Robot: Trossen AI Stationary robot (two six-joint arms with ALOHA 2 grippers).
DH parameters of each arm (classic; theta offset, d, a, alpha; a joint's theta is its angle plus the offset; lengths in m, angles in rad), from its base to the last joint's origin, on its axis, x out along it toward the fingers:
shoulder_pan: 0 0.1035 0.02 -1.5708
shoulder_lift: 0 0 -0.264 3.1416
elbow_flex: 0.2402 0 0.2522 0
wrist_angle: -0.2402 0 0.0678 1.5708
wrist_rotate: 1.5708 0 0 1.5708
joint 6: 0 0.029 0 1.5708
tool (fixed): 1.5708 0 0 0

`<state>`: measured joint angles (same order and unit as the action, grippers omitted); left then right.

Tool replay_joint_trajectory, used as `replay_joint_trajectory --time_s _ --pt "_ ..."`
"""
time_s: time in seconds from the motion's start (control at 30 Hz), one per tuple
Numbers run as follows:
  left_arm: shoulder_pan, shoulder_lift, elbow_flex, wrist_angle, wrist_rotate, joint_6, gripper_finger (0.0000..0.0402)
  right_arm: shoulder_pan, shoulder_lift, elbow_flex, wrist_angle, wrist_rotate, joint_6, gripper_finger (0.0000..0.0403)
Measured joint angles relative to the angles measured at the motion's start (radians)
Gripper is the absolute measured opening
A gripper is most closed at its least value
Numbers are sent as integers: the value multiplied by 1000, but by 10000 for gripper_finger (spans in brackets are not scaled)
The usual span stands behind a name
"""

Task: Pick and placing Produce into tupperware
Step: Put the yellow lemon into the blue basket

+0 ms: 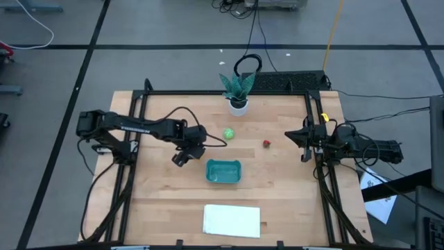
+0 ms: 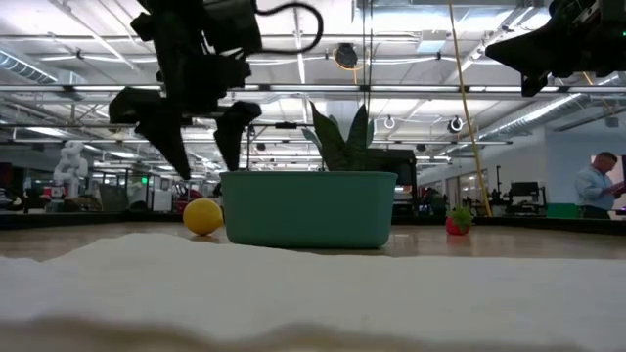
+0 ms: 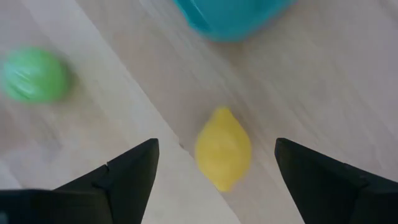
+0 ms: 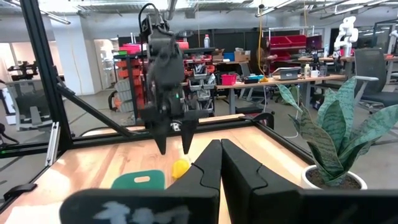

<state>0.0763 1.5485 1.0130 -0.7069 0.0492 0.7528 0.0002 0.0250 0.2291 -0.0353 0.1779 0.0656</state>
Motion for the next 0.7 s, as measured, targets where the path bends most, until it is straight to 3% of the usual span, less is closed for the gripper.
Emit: replay_joint_trajectory --time_s 0.7 --pt "-9 172 0 20 -39 54 324 0 3 0 -3 0 0 0"
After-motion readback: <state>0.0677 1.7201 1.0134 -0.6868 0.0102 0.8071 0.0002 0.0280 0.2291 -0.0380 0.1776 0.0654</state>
